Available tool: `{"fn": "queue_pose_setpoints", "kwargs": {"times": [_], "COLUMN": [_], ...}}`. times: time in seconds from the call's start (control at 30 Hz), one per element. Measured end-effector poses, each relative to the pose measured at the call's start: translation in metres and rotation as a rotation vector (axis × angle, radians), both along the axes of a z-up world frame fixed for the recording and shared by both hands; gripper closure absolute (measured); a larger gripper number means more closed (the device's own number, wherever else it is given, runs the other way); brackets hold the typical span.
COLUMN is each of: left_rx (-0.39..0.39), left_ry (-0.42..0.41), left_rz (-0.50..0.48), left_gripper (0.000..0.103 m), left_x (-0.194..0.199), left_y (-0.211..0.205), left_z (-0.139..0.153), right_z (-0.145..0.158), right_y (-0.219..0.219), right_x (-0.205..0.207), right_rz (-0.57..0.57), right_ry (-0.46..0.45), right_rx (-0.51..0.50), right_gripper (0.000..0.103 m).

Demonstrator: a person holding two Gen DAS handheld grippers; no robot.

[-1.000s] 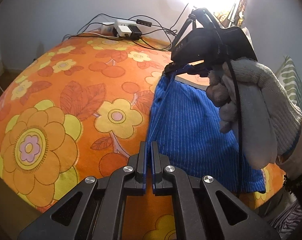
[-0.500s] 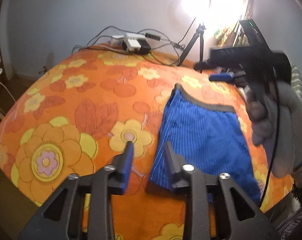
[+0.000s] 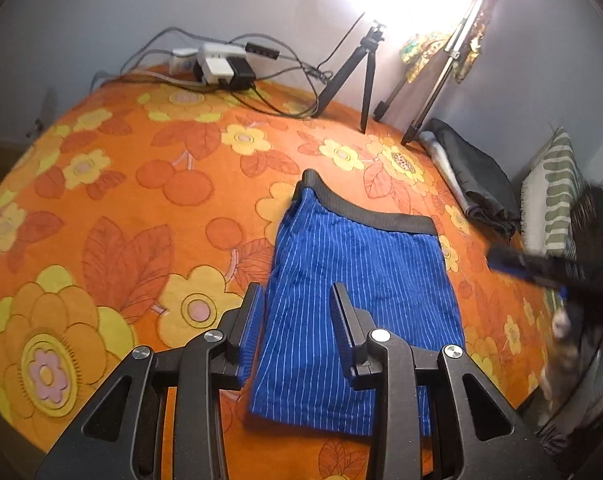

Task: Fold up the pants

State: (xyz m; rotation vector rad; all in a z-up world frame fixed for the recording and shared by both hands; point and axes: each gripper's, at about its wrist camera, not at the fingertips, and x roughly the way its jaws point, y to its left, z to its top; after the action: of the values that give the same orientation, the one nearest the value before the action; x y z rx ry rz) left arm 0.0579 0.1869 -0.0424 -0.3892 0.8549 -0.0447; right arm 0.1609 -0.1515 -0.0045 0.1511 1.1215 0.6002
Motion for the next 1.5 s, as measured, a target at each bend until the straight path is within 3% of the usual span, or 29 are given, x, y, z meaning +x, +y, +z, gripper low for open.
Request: {"fn": "queue_pose_setpoints", "kwargs": {"times": [0.4,0.7,1.03,1.13,1.2,1.4,1.43,1.47,1.5], "left_rx": [0.004,0.091,0.228,0.269,0.258,0.204,0.187,0.176,0.163], "left_ry": [0.064,0.091,0.089,0.083,0.081,0.086,0.087,0.086,0.087], "left_rz": [-0.028,-0.048,-0.092,-0.109,-0.116,-0.103,-0.097,-0.094,-0.091], "left_gripper": [0.071,0.071,0.071,0.083,0.095,0.098,0.098,0.098,0.099], "left_x": [0.019,0.034,0.042,0.042,0.043,0.044,0.044,0.044,0.044], "left_y": [-0.001,-0.013,-0.034,-0.040,-0.041,-0.038,-0.036,-0.036,-0.035], "left_z": [-0.023,-0.033,-0.037,-0.037,-0.037,-0.038,-0.038,-0.038,-0.038], "right_z": [-0.048,-0.059,-0.058,-0.057,-0.058,-0.058,-0.059,-0.062,-0.063], "right_y": [-0.011,0.007,0.015,0.015,0.014,0.018,0.017,0.017,0.015], "right_x": [-0.017,-0.014,-0.020,-0.021,-0.021,-0.023,-0.023,-0.022,-0.021], "right_rz": [0.046,0.101,0.131,0.138,0.136,0.159,0.159,0.168,0.161], "right_ry": [0.087,0.110,0.065,0.057,0.060,0.062,0.065,0.090,0.093], "right_rx": [0.043,0.059,0.033,0.029,0.036,0.053,0.058,0.080,0.089], "right_gripper": [0.050,0.050,0.052,0.055,0.056,0.058,0.062,0.072,0.074]}}
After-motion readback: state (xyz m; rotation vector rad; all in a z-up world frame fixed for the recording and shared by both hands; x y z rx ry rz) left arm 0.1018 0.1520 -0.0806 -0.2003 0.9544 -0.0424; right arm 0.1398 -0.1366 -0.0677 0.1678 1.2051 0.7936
